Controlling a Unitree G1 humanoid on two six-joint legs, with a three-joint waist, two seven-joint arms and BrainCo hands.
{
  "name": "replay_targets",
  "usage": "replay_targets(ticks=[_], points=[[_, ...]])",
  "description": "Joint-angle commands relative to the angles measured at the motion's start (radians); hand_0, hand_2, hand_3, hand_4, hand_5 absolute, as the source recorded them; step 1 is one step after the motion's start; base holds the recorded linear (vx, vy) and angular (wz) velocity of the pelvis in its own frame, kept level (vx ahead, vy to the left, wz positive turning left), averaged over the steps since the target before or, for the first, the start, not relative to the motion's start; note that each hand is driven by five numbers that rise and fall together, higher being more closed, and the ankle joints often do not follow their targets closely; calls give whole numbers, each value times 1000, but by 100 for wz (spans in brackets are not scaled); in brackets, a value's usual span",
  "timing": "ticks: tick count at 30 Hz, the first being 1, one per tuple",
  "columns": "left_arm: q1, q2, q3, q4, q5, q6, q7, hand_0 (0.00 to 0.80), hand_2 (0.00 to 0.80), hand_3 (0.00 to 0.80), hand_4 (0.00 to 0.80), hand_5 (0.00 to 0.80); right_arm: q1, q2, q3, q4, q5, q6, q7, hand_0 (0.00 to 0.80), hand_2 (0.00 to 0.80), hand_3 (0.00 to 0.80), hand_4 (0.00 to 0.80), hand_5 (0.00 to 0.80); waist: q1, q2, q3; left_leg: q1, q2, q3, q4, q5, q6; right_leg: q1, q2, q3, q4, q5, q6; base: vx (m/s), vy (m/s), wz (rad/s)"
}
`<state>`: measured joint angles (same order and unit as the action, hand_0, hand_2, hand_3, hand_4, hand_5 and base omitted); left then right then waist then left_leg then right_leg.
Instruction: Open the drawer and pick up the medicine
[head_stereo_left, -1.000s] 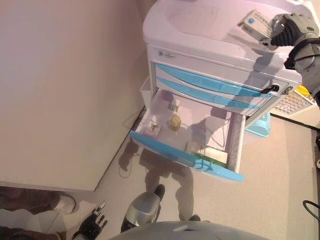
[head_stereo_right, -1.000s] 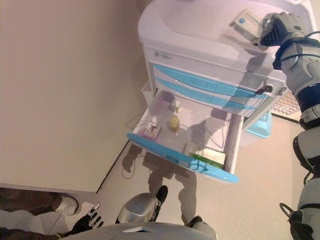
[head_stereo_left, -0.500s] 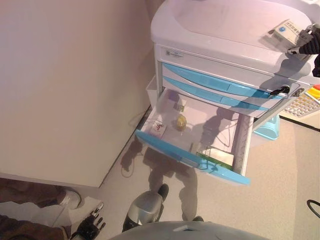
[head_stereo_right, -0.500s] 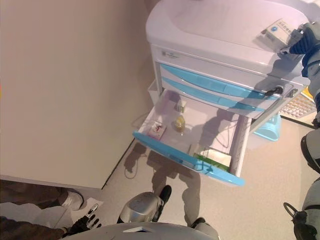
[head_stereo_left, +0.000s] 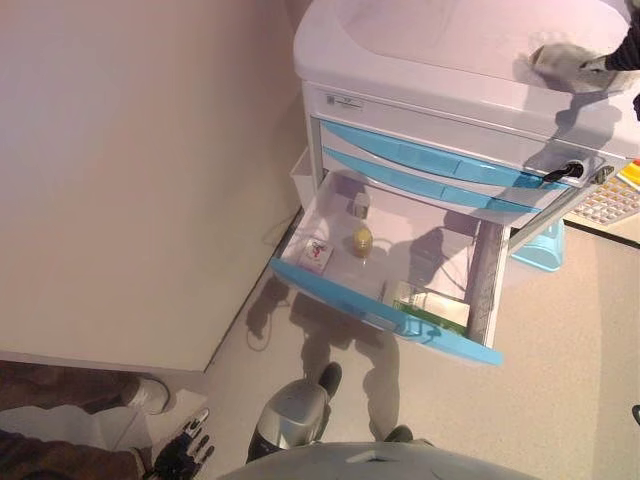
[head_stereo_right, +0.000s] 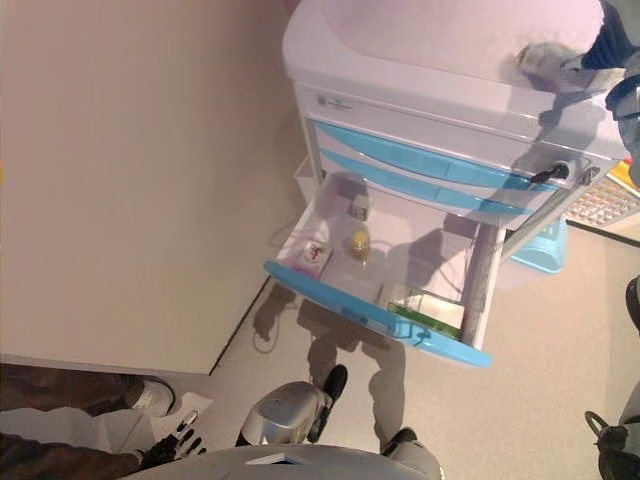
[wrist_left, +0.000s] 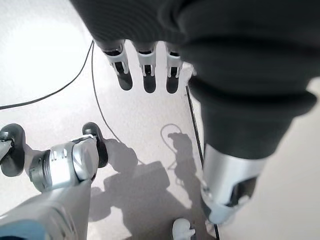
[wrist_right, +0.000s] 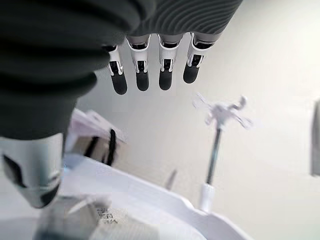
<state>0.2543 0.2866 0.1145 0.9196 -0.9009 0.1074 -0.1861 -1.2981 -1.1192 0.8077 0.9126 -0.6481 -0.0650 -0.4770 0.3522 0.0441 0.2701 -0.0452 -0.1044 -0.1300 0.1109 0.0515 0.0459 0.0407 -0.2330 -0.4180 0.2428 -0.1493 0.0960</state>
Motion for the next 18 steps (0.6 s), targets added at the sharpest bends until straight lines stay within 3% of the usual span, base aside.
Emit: replay_targets(ticks=[1,5,10,18], points=[[83,55,-6,-19,30,-20,-38,0,0,0,0,0,-115,-54,110,-55,74,22,-52,0,0,0,0,0,12,-17,-30,8,-23,2,5,-131,-5,-8,-20,16,51,27,14,-71,-56,-6],[80,55,0,-5,45,-39,-69,0,0,0,0,0,-89,-44,63,-88,112,-5,-92,0,0,0,0,0,2,-19,-37,13,-17,12,-3,-131,-6,-9,-14,26,44,36,18,-60,-53,-13],[73,48,8,6,81,-69,-105,0,0,0,0,0,23,-48,-76,-204,142,-73,-125,0,0,0,0,0,-25,-25,-52,22,-7,31,-15,-132,-8,-10,-4,40,30,43,23,-45,-66,-15],[21,43,-9,5,132,-142,-161,0,0,0,0,0,250,-39,-295,-536,73,-111,-118,0,0,0,0,0,-103,-35,-74,30,14,79,-20,-142,-5,-27,18,88,10,46,29,-29,-58,-20]])
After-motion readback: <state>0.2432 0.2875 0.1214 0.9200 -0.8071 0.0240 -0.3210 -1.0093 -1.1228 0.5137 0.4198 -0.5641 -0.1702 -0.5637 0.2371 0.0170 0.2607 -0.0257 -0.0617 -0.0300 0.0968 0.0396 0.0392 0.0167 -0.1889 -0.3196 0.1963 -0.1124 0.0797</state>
